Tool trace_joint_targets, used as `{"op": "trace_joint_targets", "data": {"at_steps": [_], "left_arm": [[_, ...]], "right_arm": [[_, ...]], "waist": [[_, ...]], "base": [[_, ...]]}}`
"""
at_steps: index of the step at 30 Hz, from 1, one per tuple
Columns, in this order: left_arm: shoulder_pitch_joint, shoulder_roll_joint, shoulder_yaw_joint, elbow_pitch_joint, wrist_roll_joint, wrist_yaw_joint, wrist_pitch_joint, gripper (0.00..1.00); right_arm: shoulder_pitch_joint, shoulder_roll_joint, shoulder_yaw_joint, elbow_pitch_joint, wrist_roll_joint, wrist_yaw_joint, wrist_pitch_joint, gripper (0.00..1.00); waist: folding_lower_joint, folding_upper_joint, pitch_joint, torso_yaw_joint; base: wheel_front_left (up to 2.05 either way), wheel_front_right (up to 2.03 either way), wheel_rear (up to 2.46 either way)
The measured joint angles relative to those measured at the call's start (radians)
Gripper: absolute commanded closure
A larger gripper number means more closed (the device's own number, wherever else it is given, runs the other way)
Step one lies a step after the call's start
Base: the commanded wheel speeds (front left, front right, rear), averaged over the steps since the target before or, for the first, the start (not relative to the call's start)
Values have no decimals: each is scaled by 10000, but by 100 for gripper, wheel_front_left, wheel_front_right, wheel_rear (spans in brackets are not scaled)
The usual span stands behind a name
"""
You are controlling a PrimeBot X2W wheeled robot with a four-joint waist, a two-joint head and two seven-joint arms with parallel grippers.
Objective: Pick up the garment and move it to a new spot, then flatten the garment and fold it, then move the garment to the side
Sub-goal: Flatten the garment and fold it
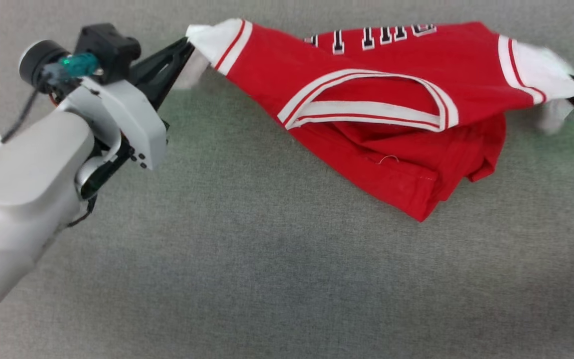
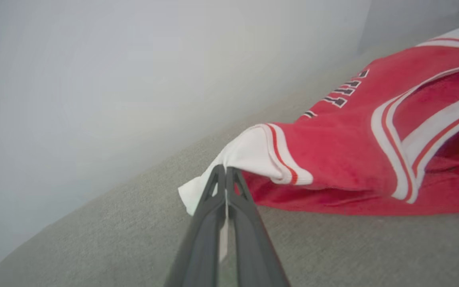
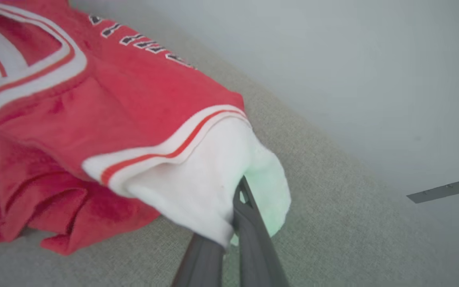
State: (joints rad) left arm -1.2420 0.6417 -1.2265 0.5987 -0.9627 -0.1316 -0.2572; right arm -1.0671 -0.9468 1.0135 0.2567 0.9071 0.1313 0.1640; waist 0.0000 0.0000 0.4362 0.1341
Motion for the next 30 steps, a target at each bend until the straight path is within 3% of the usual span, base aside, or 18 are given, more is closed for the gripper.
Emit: {"op": "trace_joint_targets", "data": {"at_steps": [6,9,11,14,21,25,30], "left_arm": [[142,654,493,-1567,-1674,0,-12,100],[150,731,740,-1820,-2391,0,190,100],[89,589,1012,-1697,-3026,0,366,100],[-407,174,1482,-1051,-3845,0,752,100],[-2962,-1078,2750,1624,-4684,4,857,100],[-4553,-1559,3473,2823,-4832,8,401,100],[-5813,-1695,4378,3413,-4955,0,44,100]], "right_arm": [[546,-522,-1279,-487,575,-2,-105,100],[728,-405,-2036,-178,719,0,-105,100],[727,65,-2704,387,872,-2,-113,100],[245,1392,-3789,1544,1237,0,-161,100],[-2779,4334,-5975,4602,1294,-2,-525,100],[-4567,5024,-6700,5820,838,0,-1122,100],[-6078,5384,-7237,6596,468,2,-2010,100]], "waist": [[0,0,-435,-198],[0,0,-428,-312],[0,0,-324,-358],[0,0,-94,-418],[0,0,578,-658],[0,0,905,-826],[0,0,951,-1030]], "base": [[0,0,0],[0,0,0],[0,0,0],[0,0,0],[0,0,0],[0,0,0],[0,0,0]]}}
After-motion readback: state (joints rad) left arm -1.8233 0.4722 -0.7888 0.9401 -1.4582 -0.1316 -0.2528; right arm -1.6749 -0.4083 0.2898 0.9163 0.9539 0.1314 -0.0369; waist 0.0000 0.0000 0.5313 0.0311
